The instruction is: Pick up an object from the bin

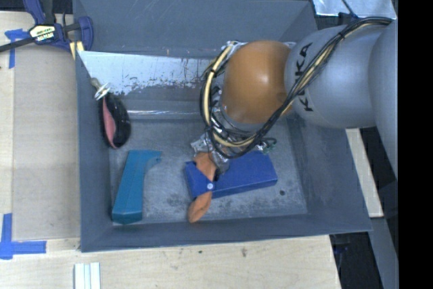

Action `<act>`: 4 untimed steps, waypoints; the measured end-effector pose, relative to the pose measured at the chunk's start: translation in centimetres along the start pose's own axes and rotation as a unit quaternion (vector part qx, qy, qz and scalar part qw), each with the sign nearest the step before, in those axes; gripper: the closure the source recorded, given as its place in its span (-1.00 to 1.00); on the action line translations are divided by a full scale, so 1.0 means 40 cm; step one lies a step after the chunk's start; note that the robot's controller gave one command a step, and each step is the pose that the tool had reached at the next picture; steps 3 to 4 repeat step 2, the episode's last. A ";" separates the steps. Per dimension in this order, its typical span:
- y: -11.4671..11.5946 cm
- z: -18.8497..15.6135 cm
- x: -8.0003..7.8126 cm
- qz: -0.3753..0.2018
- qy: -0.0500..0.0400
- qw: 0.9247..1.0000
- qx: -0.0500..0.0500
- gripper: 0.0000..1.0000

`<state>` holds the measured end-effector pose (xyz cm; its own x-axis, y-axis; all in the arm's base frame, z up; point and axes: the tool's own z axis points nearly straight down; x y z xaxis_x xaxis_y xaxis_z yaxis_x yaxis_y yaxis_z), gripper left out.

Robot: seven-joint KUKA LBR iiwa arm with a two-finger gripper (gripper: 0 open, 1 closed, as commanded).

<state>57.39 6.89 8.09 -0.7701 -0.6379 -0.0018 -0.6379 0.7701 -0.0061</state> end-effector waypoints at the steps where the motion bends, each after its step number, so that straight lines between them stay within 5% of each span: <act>1: -0.019 -0.005 0.019 -0.006 -0.004 1.000 -0.004 1.00; 2: -0.072 -0.499 -0.118 0.025 -0.003 1.000 -0.001 1.00; 4: -0.072 -0.499 -0.118 0.025 -0.003 1.000 -0.001 1.00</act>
Offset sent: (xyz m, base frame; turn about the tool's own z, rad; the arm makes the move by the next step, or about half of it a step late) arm 0.0523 0.0097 0.1960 0.0483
